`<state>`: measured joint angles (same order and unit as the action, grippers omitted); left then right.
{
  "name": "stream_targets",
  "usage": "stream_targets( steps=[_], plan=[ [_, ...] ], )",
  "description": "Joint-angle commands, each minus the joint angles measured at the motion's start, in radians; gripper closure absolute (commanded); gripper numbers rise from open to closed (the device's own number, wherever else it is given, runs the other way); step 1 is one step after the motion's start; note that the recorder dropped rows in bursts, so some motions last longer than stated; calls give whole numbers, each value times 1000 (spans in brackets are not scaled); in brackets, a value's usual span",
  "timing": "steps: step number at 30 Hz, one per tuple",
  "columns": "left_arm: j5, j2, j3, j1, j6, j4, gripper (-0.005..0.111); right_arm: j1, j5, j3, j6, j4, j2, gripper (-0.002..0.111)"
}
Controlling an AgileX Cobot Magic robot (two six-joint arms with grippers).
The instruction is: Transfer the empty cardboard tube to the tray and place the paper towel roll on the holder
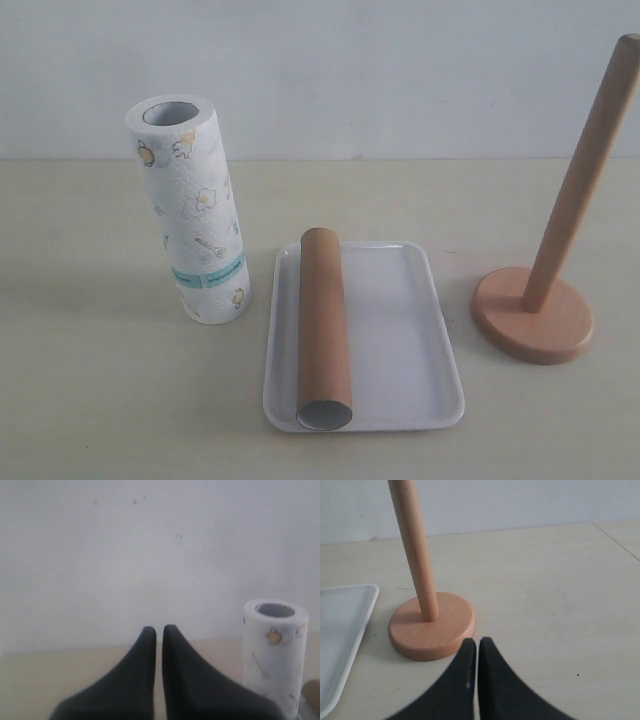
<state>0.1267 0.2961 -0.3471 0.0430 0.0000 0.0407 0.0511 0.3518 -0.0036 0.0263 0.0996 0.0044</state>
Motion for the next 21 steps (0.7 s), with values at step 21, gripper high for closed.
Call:
stream_targets(
  steps=[21],
  plan=[
    [-154,435,-16,124,-108,-11,103,-2,-3,4,4,-2,-4,107]
  ],
)
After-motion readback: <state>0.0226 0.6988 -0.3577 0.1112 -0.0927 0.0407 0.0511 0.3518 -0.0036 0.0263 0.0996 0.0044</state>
